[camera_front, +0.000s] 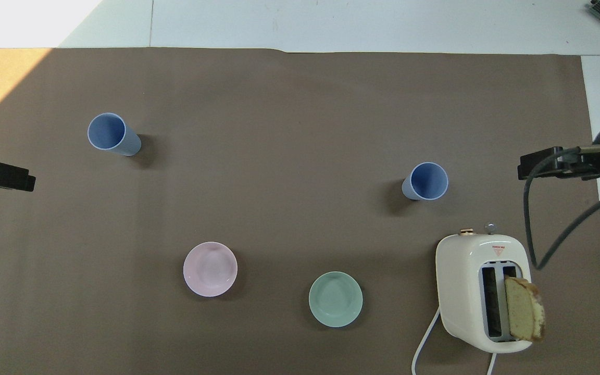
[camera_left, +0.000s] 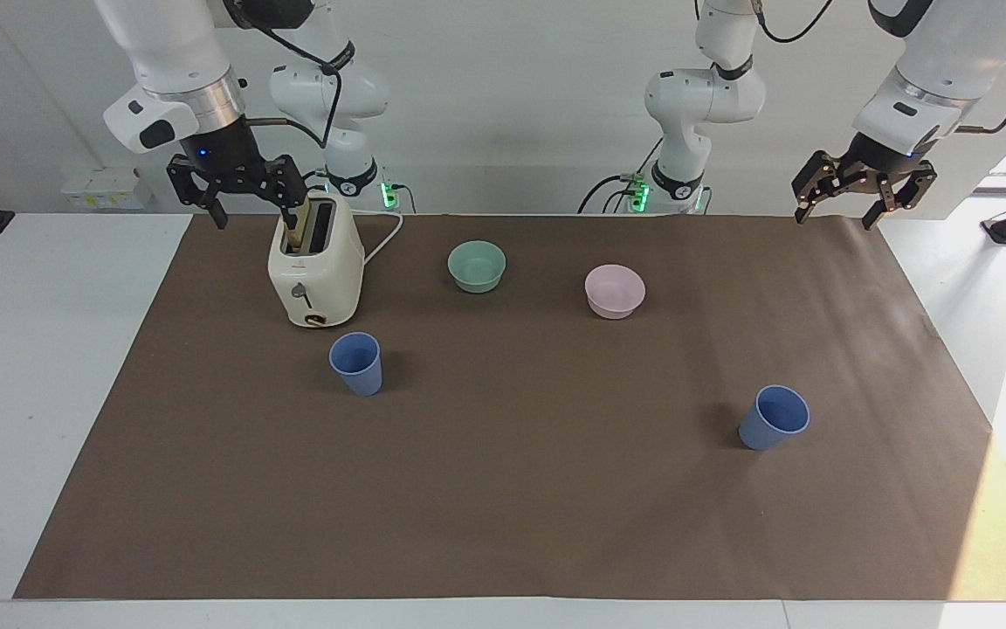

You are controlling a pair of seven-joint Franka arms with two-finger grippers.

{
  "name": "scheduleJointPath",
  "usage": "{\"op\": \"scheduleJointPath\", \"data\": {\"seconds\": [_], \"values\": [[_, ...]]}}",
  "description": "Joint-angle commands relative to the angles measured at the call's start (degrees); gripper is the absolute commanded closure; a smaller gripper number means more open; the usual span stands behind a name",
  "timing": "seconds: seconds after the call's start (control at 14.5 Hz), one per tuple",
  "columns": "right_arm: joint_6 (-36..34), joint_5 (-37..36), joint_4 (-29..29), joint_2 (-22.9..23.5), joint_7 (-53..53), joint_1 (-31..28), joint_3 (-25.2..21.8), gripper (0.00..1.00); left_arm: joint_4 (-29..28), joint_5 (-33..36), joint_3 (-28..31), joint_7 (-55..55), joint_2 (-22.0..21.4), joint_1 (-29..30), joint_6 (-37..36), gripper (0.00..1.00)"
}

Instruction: Stack blue cups with both arms

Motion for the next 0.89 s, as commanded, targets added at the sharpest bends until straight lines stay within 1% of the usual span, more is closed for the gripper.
{"op": "scheduleJointPath", "data": {"seconds": [0.0, 0.62, 0.83], "values": [[0.84, -0.05, -1.35, -1.15, 0.69, -0.37, 0.12, 0.0, -0.49, 0.25, 0.14, 0.39, -0.71, -0.27, 0.44, 0.0], [0.84, -0.05, -1.35, -1.15, 0.69, -0.37, 0.12, 0.0, -0.31, 0.25, 0.14, -0.05, -0.71, -0.35, -0.18, 0.0], [0.84, -0.14, -1.35, -1.15, 0.69, -0.37, 0.12, 0.0, -0.31, 0.25, 0.31, -0.05, -0.71, 0.52, -0.18, 0.0]]}}
